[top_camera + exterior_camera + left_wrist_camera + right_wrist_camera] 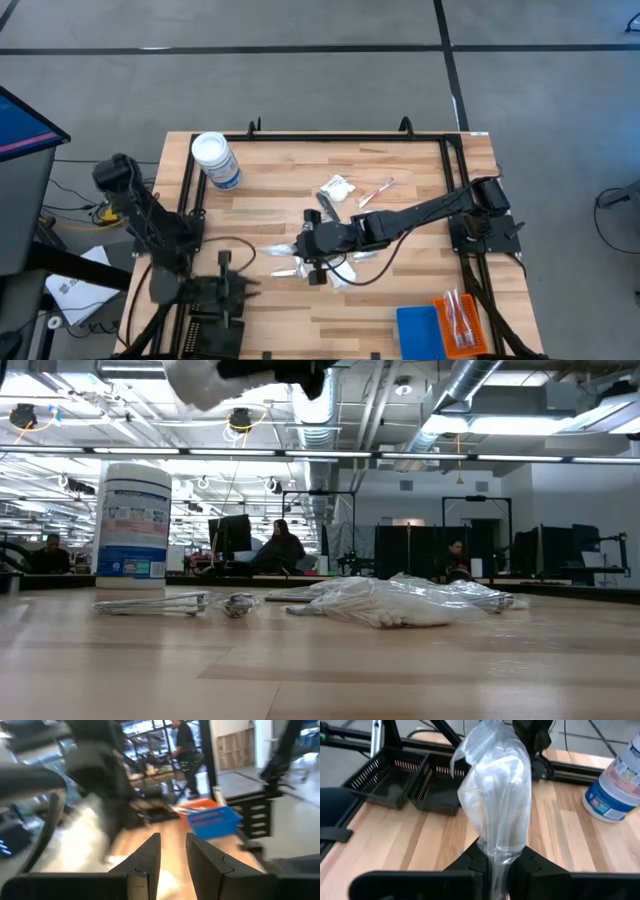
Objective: Pick & Place Travel size toiletries
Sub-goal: Put the vanity pack into the bottom black bin
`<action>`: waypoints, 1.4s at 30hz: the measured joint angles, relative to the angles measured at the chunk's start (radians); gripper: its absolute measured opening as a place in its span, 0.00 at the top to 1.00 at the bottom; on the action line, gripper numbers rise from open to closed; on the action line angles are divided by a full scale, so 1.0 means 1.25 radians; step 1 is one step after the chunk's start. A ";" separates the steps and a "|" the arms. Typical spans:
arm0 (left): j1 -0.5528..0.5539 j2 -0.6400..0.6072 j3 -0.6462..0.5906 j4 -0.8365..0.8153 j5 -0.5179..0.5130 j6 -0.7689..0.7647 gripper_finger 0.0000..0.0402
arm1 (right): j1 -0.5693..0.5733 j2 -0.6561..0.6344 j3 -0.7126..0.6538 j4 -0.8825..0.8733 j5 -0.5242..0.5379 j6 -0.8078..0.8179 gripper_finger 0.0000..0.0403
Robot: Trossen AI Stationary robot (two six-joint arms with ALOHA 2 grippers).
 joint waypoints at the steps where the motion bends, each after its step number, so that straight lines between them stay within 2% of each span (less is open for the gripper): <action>1: 0.019 -0.028 -0.001 -0.016 0.015 0.025 0.79 | -0.002 0.000 0.000 -0.007 0.000 0.000 0.93; 2: 0.043 -0.057 -0.001 -0.033 0.045 0.048 0.79 | -0.003 0.000 0.000 -0.009 0.000 0.000 0.95; 4: 0.103 -0.110 -0.001 -0.057 0.162 0.072 0.79 | -0.004 0.000 0.000 -0.009 0.000 0.000 0.95; 9: 0.293 -0.184 -0.001 -0.072 0.584 0.047 0.79 | -0.004 0.000 0.000 -0.011 0.000 0.005 0.91; 10: 0.326 -0.201 -0.001 -0.072 0.642 0.038 0.79 | -0.004 0.000 0.000 -0.011 0.000 0.007 0.90; 12: 0.391 -0.242 0.012 -0.107 0.696 -0.003 0.79 | -0.004 0.000 0.000 -0.012 0.000 0.007 0.90; 15: 0.489 -0.294 0.090 -0.376 0.659 -0.081 0.79 | -0.007 0.000 0.000 -0.011 0.000 0.004 0.93; 18: 0.542 -0.279 0.195 -0.604 0.633 -0.147 0.79 | -0.011 0.000 0.000 -0.011 0.000 0.003 0.95; 24: 0.495 -0.168 0.452 -0.870 0.626 -0.197 0.79 | -0.021 0.000 0.000 -0.005 -0.003 0.006 0.90; 29: 0.453 -0.019 0.699 -1.220 0.597 -0.277 0.79 | -0.018 0.000 0.000 -0.001 -0.006 0.006 0.93; 33: 0.428 0.116 0.861 -1.491 0.611 -0.361 0.79 | -0.010 0.000 -0.021 0.060 -0.010 0.007 0.96; 38: 0.390 0.235 1.013 -1.666 0.617 -0.460 0.74 | -0.006 0.000 -0.048 0.121 -0.033 0.023 0.91; 42: 0.373 0.264 1.053 -1.691 0.611 -0.484 0.60 | -0.014 0.000 -0.056 0.132 -0.034 0.029 0.92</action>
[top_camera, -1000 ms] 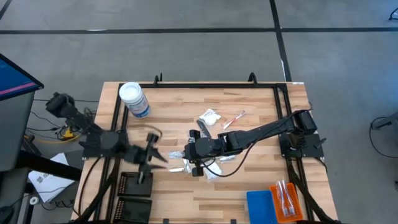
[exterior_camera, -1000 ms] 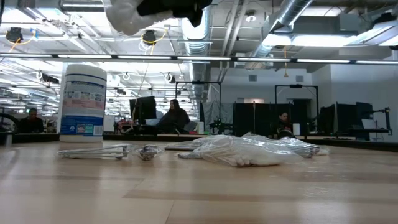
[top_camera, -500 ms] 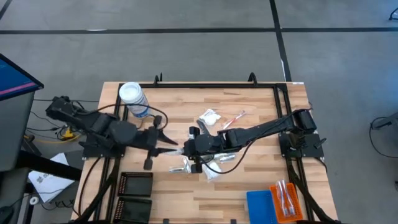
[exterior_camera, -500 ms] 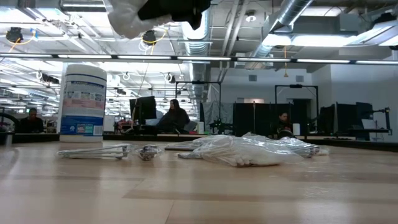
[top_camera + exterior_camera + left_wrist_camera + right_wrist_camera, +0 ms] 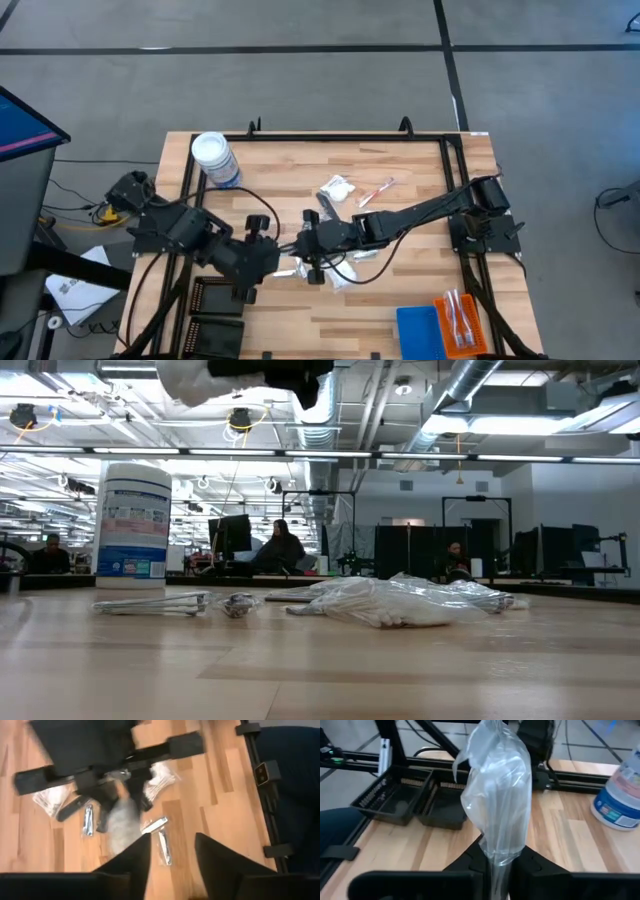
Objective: Pick & Place Travel size toiletries
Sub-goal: Put the vanity pack into the bottom black bin
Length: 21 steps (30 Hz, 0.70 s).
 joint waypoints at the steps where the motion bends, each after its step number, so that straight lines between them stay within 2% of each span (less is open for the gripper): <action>1: 0.000 0.003 0.000 -0.004 -0.007 0.000 0.56 | -0.001 0.000 0.000 0.005 0.000 0.000 0.93; 6: 0.023 0.005 -0.013 -0.065 -0.068 -0.017 0.37 | 0.004 0.000 0.000 0.028 0.000 0.000 0.96; 11: 0.053 0.001 -0.031 -0.066 -0.076 -0.017 0.27 | 0.008 0.000 0.000 0.028 -0.001 0.000 0.89; 16: 0.077 0.002 -0.032 -0.062 -0.038 -0.022 0.27 | 0.002 0.000 0.000 0.032 0.006 0.000 0.91; 21: 0.091 0.002 -0.032 -0.062 -0.012 -0.045 0.37 | 0.001 0.000 0.000 0.031 0.008 0.000 0.96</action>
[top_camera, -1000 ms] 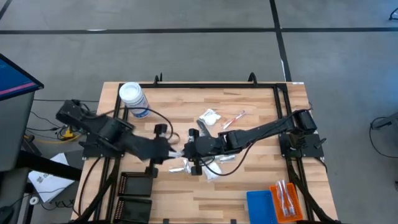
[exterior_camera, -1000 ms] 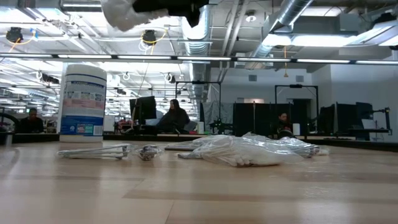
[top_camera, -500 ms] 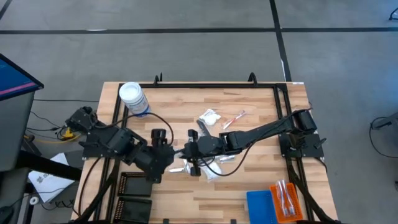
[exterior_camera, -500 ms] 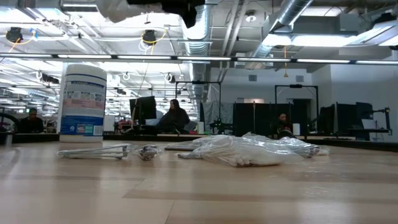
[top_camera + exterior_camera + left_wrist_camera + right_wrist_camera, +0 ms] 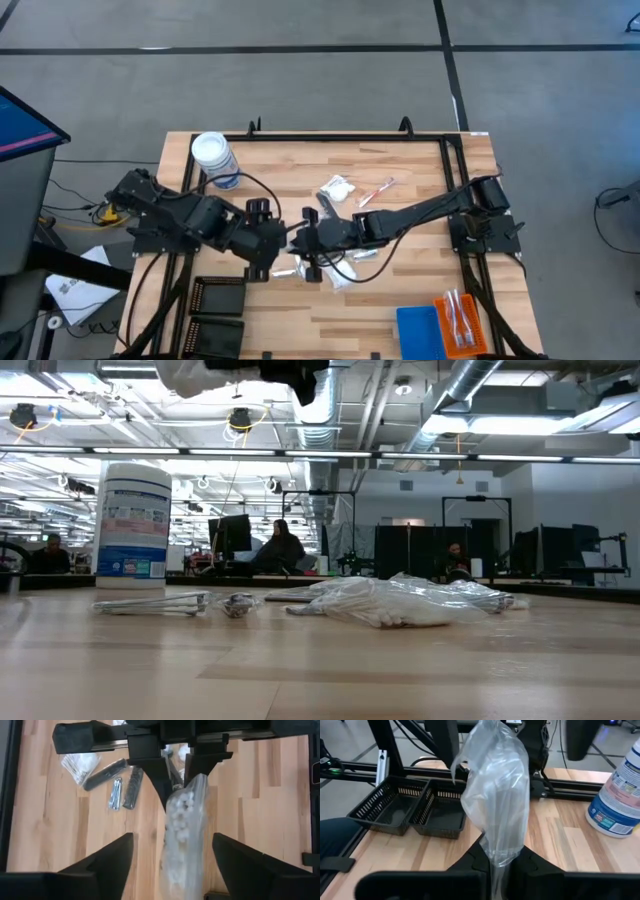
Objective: Pick & Place Travel size toiletries
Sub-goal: Put the vanity pack into the bottom black bin
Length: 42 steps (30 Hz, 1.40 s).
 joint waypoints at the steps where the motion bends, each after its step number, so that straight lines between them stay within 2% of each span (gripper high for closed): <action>1: 0.001 0.000 0.000 0.000 0.003 0.000 0.40 | 0.000 0.000 0.000 0.000 0.001 0.000 0.95; 6: 0.001 0.000 0.000 0.000 0.006 -0.002 0.64 | 0.000 0.000 0.000 0.003 0.001 0.000 0.88; 12: 0.001 0.000 0.000 0.000 0.018 -0.015 0.96 | 0.002 0.000 0.000 0.016 0.002 -0.024 0.87; 16: -0.016 0.000 0.000 -0.004 0.020 -0.058 0.97 | 0.006 0.000 0.000 0.017 0.002 -0.027 0.85; 20: -0.042 0.000 0.000 -0.025 0.023 -0.098 0.99 | 0.009 0.000 0.000 0.018 0.001 -0.027 0.78; 23: -0.057 0.000 0.000 -0.042 0.027 -0.131 0.99 | 0.013 0.000 0.000 0.016 0.001 -0.024 0.67; 29: -0.107 0.000 0.000 -0.116 0.027 -0.245 1.00 | 0.024 -0.002 0.000 0.007 0.002 -0.049 0.36; 35: -0.214 -0.001 0.000 -0.129 0.059 -0.407 1.00 | 0.041 -0.014 0.003 -0.054 0.000 -0.108 0.18; 38: -0.285 0.014 0.000 -0.128 0.076 -0.518 1.00 | 0.046 -0.023 0.018 -0.094 0.001 -0.117 0.14; 42: -0.371 0.050 0.000 -0.126 0.087 -0.722 1.00 | 0.042 -0.041 0.028 -0.138 0.001 -0.075 0.10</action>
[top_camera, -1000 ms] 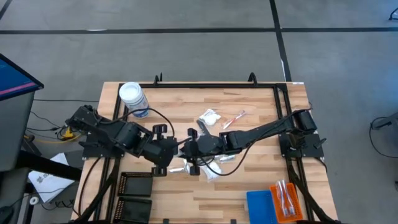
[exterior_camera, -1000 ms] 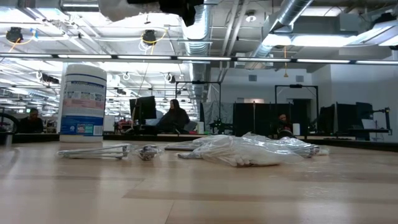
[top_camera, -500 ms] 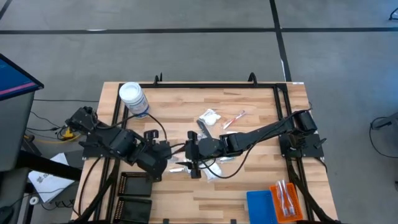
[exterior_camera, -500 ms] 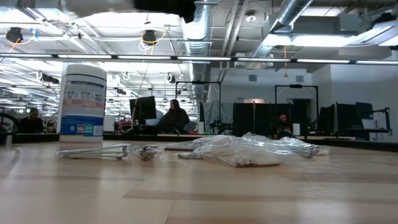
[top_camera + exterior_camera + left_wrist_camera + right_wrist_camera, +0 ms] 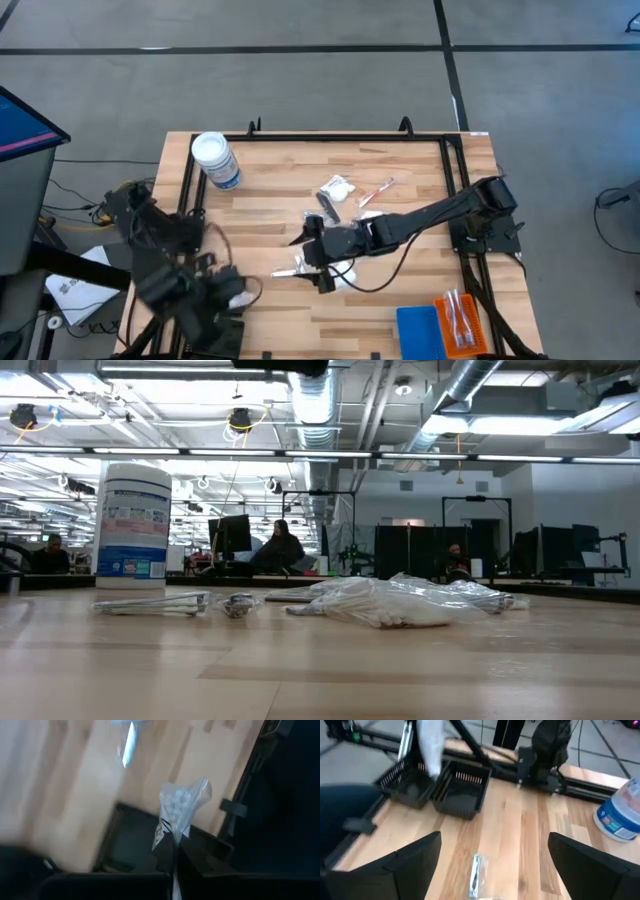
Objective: Pick & Place Travel size toiletries
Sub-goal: Put the vanity pack into the bottom black bin
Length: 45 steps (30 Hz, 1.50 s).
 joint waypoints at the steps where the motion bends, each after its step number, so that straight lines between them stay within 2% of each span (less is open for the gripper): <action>1: -0.018 0.013 0.000 0.003 0.018 -0.035 1.00 | -0.001 -0.006 0.001 0.000 0.000 0.004 0.10; 4: -0.068 0.062 0.000 0.015 0.066 -0.070 1.00 | -0.001 -0.021 0.001 -0.003 0.000 0.007 0.10; 8: -0.113 0.108 0.000 0.050 0.066 -0.074 1.00 | -0.001 -0.021 0.001 -0.019 0.000 0.012 0.10; 16: -0.144 0.164 0.000 0.115 0.050 -0.088 1.00 | -0.019 -0.019 -0.012 -0.052 -0.001 0.012 0.10; 21: -0.161 0.166 0.000 0.125 0.057 -0.091 1.00 | -0.038 -0.018 -0.014 -0.051 0.001 0.020 0.10; 25: -0.167 0.163 0.000 0.130 0.028 -0.085 1.00 | -0.042 -0.018 -0.014 -0.053 0.001 0.026 0.10; 33: -0.146 0.158 0.000 0.136 0.008 -0.207 1.00 | -0.042 -0.018 -0.015 -0.061 0.000 0.033 0.10; 45: -0.147 0.158 0.000 0.139 0.013 -0.231 1.00 | -0.045 -0.018 -0.015 -0.081 0.000 0.010 0.10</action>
